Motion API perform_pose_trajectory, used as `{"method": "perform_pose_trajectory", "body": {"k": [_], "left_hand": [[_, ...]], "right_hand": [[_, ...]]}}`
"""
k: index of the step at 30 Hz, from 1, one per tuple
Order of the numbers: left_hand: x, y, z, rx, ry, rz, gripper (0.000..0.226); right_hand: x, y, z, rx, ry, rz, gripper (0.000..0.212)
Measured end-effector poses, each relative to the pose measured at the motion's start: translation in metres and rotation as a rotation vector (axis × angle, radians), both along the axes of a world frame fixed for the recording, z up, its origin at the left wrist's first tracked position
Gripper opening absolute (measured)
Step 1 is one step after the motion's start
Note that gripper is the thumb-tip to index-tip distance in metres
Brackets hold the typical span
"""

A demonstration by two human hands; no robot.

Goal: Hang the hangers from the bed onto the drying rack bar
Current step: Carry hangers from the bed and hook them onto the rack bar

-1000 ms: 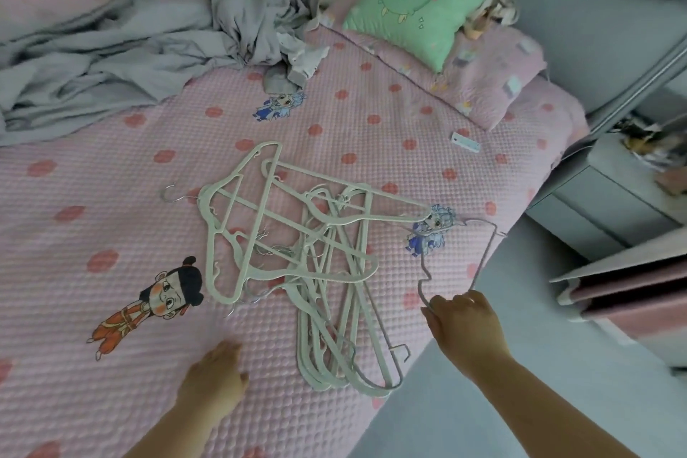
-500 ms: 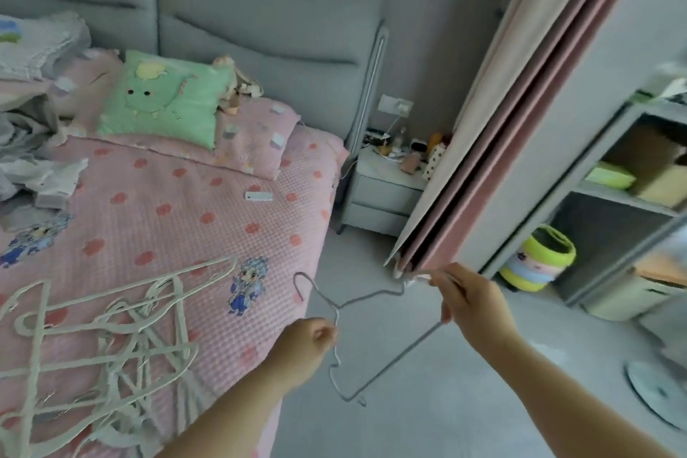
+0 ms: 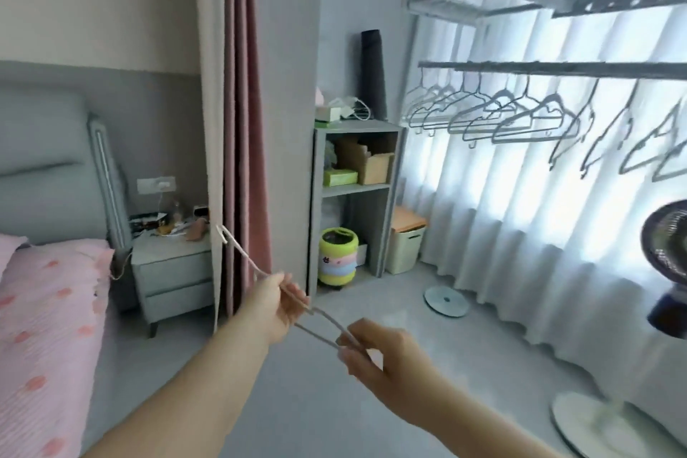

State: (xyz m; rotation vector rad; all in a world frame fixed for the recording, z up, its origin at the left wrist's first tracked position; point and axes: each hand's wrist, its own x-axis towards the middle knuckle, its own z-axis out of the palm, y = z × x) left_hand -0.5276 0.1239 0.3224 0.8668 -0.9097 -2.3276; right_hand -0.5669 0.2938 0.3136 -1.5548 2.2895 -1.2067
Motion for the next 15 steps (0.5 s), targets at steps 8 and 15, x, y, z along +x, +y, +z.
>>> {"method": "perform_pose_trajectory", "body": {"k": [8,15], "left_hand": [[-0.078,0.146,0.049,-0.585,-0.205,-0.558,0.026],[-0.124,0.237,0.096,-1.066,-0.227,-0.861,0.023]], "right_hand": [[-0.089,0.185,0.027,-0.040,0.098,-0.338,0.016],[-0.151,0.292,0.051,-0.077,0.232,-0.653,0.032]]}}
